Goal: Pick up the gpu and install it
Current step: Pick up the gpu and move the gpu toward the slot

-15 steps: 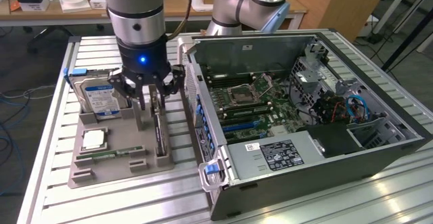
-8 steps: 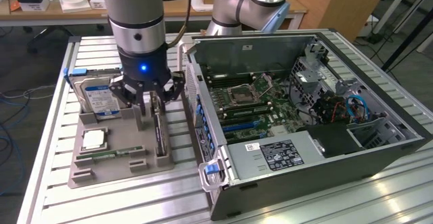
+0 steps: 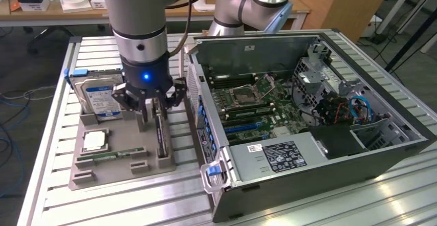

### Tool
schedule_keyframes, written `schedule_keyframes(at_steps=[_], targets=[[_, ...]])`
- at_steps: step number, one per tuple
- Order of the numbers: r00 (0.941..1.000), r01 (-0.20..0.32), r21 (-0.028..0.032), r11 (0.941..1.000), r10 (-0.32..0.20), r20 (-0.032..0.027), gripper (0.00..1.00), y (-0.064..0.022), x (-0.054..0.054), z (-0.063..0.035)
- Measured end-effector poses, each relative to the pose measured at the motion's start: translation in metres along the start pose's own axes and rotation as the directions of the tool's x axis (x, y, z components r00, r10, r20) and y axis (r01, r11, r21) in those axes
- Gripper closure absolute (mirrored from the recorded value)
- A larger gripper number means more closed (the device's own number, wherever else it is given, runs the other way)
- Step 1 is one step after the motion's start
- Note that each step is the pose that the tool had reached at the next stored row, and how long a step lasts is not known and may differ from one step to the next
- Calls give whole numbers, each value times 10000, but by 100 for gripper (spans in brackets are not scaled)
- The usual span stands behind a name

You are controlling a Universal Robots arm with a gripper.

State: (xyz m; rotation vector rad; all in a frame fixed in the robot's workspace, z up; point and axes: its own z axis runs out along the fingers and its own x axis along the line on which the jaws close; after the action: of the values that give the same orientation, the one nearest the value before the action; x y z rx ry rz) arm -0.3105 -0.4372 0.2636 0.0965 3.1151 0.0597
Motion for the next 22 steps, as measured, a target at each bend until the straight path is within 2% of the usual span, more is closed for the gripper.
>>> schedule_keyframes(at_steps=[5, 13, 22], targets=[[10000, 23, 8, 10000, -23, 1, 53, -38, 1, 90], [10000, 59, 58, 10000, -59, 2, 53, -66, -4, 211], [10000, 79, 61, 10000, -79, 0, 53, -68, -25, 272]])
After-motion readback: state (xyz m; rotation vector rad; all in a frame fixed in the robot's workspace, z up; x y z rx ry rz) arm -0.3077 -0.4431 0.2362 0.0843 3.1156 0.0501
